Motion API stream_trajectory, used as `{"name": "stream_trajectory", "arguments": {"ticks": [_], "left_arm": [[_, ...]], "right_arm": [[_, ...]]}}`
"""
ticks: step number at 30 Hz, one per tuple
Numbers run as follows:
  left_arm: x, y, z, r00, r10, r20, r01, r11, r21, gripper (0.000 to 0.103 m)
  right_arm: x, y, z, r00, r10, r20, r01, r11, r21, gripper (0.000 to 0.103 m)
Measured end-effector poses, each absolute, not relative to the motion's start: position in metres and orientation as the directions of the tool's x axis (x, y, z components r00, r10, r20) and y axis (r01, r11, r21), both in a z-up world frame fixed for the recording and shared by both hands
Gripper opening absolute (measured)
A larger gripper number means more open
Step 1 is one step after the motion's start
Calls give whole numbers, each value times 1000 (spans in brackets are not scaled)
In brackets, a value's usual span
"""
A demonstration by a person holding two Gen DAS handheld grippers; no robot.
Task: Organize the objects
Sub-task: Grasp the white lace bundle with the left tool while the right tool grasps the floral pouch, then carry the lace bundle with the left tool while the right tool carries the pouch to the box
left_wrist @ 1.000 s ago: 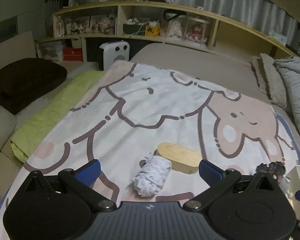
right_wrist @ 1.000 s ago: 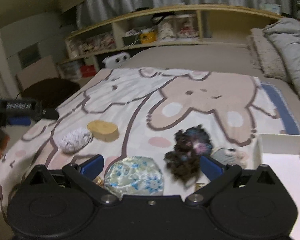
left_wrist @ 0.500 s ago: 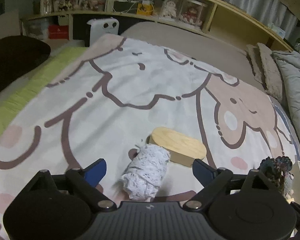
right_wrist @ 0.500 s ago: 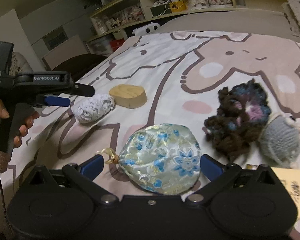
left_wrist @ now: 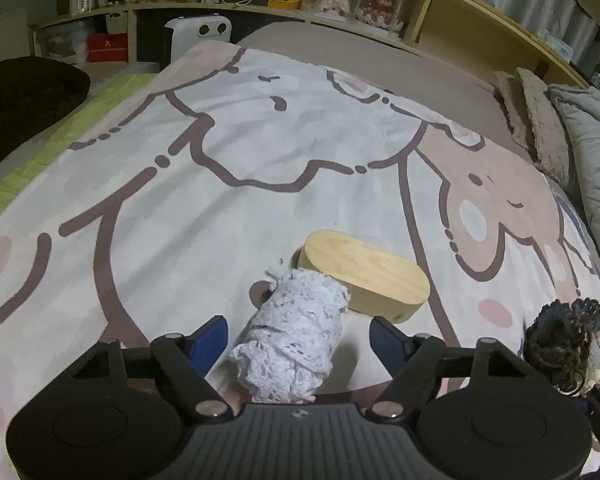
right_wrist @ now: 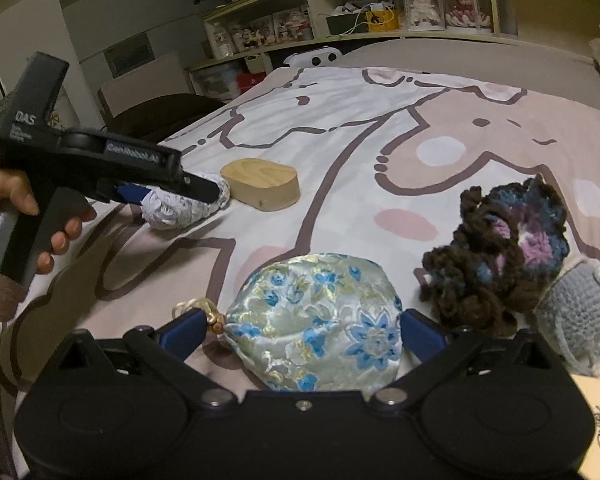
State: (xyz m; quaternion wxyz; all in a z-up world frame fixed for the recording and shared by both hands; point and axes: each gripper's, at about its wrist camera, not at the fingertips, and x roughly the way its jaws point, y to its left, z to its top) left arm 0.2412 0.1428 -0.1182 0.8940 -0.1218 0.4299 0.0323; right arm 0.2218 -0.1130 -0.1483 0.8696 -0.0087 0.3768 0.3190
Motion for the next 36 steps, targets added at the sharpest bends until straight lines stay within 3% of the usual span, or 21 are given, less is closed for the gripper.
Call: {"name": "stream_trajectory", "arguments": {"ticks": [5,14,18,21,22,23,36], "left_arm": [[242,139,-120,627,-35,-778,-150,975,-165,74],[242,137,-123,628,4,-778,-164,978,-127,65],[242,132,-124,624,39,-781,-157,985,-76,52],[241,133,-122,625,35,-780,-160,983,-85,44],[241,133,-122,626,34,-779,-163,983,-88,43],[240,133,-121,627,32,-779,-166,982,-93,42],[217,119,-75,694,-19,-720,-152,973,-172,40]], "right_arm": [[217,-116,-143,453,548,-703,-645,746,166,103],[225,-110,-155,513,494,-702,-615,782,100,103],[223,-101,-157,529,486,-696,-621,780,73,102],[221,-98,-155,522,493,-696,-630,773,75,93],[221,-98,-154,526,492,-694,-631,773,69,85],[221,-99,-153,528,492,-692,-630,774,70,84],[215,-112,-103,645,465,-606,-547,835,60,83]]}}
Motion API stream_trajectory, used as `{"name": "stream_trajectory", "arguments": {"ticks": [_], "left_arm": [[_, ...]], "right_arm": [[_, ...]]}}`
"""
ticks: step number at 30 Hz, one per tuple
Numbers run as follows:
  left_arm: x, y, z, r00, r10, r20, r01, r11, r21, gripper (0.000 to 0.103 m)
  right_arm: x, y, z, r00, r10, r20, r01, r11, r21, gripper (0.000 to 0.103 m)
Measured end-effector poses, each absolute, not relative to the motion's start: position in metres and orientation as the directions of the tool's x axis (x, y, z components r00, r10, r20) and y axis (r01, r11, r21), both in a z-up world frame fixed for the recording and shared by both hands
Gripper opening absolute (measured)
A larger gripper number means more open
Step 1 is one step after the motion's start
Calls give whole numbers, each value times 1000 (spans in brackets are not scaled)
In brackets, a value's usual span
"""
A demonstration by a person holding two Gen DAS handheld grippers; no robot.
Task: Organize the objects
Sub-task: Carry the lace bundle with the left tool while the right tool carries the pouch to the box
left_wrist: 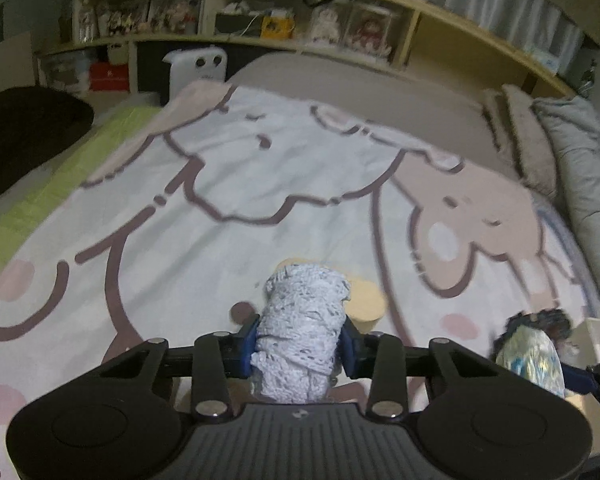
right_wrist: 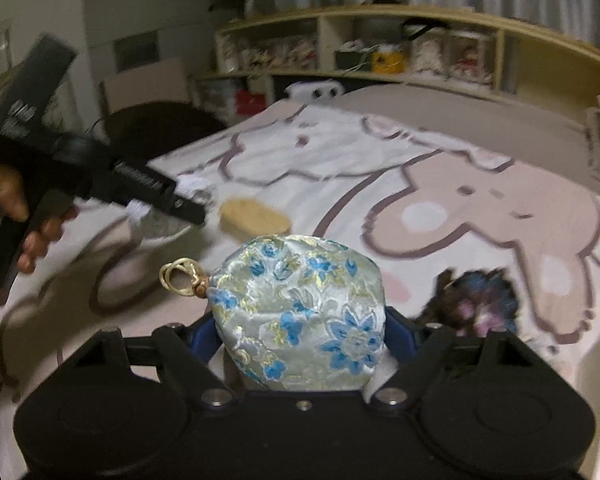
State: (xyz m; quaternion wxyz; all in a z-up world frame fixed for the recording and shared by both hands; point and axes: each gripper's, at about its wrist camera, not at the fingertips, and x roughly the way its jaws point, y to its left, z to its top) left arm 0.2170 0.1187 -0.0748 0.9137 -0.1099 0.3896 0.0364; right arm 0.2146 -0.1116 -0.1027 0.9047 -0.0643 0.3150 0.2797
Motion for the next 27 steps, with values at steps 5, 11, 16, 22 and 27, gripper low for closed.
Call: {"name": "stream_trajectory", "arguments": {"ticks": [5,11,16,22,27], "left_arm": [[205,109,-53,730,-42,-682,-128,972,-197,40],[188,100,-31,768,-59,-638,-107,970,-219,40],[174,95,-16,793,-78,-604,-88,967,-241,40],[167,84,-3,829,-100,-551,-63,961,-269,41],[169,67,-1,832,-144,-535,-25,955,-296,41]], "right_arm": [[211,-126,-80,686,425,-590,-478,875,75,83],[201,-143,-57,729,371,-575,-405,911,75,83],[194,-157,-41,758,326,-565,-349,934,71,83],[184,-174,-23,785,283,-552,-287,955,82,83],[177,-197,-13,808,226,-544,-216,973,84,83]]}}
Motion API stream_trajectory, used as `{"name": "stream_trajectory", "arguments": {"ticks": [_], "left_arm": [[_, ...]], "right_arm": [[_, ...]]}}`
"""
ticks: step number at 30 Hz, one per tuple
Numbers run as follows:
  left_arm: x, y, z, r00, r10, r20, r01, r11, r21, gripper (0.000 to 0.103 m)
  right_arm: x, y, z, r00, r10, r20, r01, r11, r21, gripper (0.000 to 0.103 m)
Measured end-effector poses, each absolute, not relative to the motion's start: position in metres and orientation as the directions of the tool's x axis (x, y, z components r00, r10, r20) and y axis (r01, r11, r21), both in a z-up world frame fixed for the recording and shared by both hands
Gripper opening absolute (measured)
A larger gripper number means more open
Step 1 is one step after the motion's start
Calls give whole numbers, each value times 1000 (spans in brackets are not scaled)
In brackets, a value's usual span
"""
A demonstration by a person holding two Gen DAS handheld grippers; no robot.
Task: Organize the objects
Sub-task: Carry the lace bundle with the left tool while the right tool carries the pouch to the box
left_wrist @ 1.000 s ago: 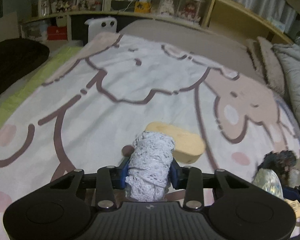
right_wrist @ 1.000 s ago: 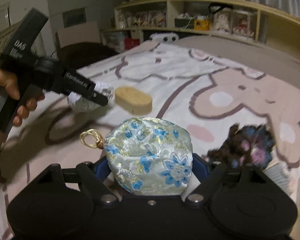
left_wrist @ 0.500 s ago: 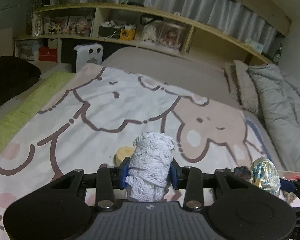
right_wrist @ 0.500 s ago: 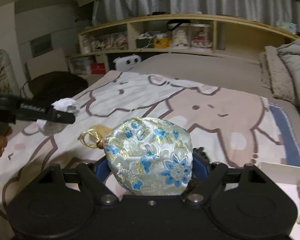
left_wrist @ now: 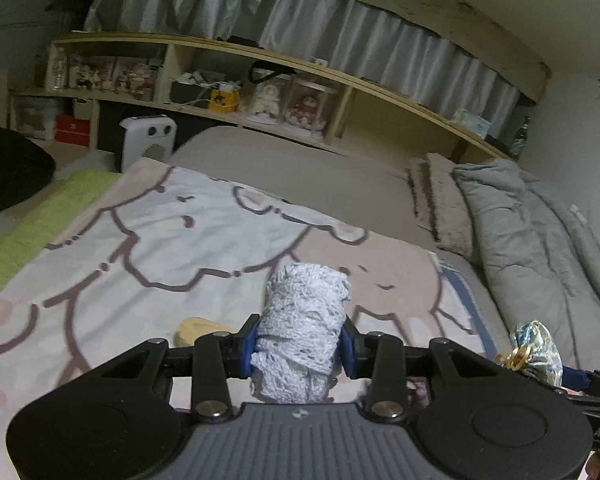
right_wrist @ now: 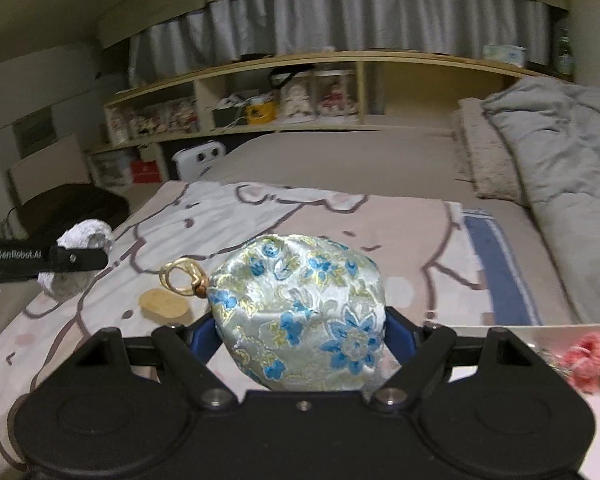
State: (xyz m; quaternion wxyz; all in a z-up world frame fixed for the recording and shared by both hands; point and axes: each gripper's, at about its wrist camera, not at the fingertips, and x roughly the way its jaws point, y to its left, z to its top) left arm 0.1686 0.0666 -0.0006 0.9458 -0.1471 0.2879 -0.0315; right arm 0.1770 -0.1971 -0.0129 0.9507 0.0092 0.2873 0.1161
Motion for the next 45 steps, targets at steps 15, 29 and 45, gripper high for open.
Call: {"name": "stream_trajectory", "arguments": {"ticks": [15,29,45], "left_arm": [[184,-47,7,804,-296,-516,136,936,-325,41],[204,-139,-30,734,-405,-545,174,888,-425,41],[227,-172,-72,684,-437,-585,111,854,-508,41]], "right_arm": [[185,-292,-19,820,52,-569,-5,997,83,83],[225,-349,-90,711,114,-694,78,968,239,83],[244,-368,-129,661,-1,-750,196,966,171,87]]}}
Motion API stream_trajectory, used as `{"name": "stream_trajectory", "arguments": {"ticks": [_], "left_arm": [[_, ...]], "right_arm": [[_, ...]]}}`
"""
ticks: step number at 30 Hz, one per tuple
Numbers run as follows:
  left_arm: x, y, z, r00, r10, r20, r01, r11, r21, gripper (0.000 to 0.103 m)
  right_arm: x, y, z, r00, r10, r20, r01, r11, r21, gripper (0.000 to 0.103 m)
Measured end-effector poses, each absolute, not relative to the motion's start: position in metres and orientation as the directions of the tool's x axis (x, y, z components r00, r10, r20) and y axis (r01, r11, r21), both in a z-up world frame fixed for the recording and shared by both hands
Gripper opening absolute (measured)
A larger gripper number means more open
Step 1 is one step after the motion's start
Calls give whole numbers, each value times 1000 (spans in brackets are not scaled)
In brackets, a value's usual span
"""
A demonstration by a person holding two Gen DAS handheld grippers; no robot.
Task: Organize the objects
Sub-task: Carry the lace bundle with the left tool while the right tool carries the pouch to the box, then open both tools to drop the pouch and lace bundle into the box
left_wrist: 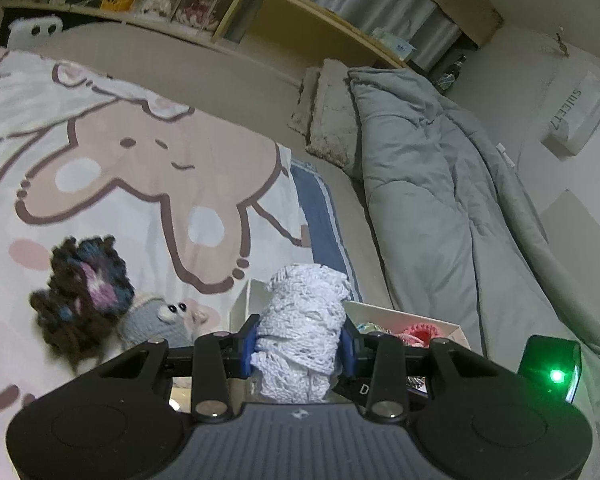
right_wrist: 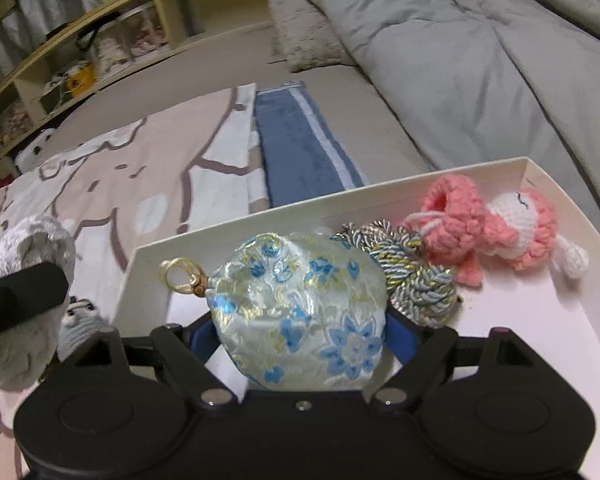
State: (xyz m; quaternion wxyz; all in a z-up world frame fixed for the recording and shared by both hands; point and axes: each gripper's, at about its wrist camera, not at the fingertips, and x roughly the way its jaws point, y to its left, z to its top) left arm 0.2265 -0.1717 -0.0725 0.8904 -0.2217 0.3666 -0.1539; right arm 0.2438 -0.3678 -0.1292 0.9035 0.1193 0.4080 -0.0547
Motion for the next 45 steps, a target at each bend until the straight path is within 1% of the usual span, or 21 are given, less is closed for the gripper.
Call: {"name": "stream_trajectory", "arguments": {"ticks": [2,5,11,14,15,16,18,19,21,22,23,25,28,30,33,35,37,38,40,42,45], "left_arm": [[229,-174,-76,679,-439,-588,106,851,-514,41],[232,-176,-78,678,-438,-591,92,847,-523,41],[236,-179,-81,674,-433,-598,70,843,-533,41],[237,-182,-84,668,-432,-606,67,846,-530,41],[237,-183,-84,667,-430,-608,68,848,-525,41],[237,-184,-84,666,-429,-610,70,850,-522,41],[237,-185,-85,663,-428,-615,73,854,-515,41],[237,-186,-84,661,-427,-617,76,856,-511,41],[236,-187,-85,661,-424,-619,79,860,-505,41],[237,-187,-85,661,-424,-620,81,861,-503,41],[237,-187,-85,660,-423,-621,82,862,-501,41],[236,-188,-86,658,-421,-624,86,866,-493,41],[235,-190,-87,649,-415,-637,97,876,-472,41],[236,-191,-86,643,-412,-646,104,882,-459,41],[237,-192,-86,633,-413,-654,121,888,-444,41],[237,-194,-85,631,-408,-660,138,896,-422,41],[238,-196,-85,630,-401,-665,149,903,-403,41],[238,-197,-86,629,-400,-667,152,904,-399,41],[240,-197,-88,628,-400,-667,154,905,-397,41],[242,-199,-89,629,-398,-668,157,906,-393,41],[246,-202,-93,634,-387,-670,164,913,-373,41]], "right_arm": [[243,-369,-127,662,13,-750,182,967,177,90],[238,-376,-114,678,21,-735,180,964,194,91],[220,-397,-89,714,44,-698,221,932,286,91],[216,-404,-84,735,82,-673,222,909,353,91],[215,-406,-83,744,102,-660,216,899,382,92],[214,-407,-82,751,118,-650,211,890,404,95],[213,-408,-80,757,122,-641,213,883,419,96],[214,-408,-79,760,113,-640,216,885,413,95],[212,-408,-76,763,81,-642,231,893,387,87],[211,-409,-75,763,76,-642,235,892,385,81],[210,-411,-75,760,80,-645,236,891,388,78],[208,-412,-75,745,74,-663,240,897,370,76],[203,-404,-79,699,60,-713,208,936,283,70],[198,-396,-85,666,84,-741,150,958,244,70],[191,-376,-95,608,92,-789,29,990,137,70],[189,-361,-104,568,83,-819,-49,997,67,70],[194,-352,-114,538,49,-842,-78,997,9,68],[198,-350,-118,530,28,-847,-70,997,-11,68],[206,-353,-125,533,25,-846,-43,999,2,70],[214,-362,-126,551,9,-834,24,999,27,69],[223,-374,-128,581,-56,-812,114,993,14,69]]}}
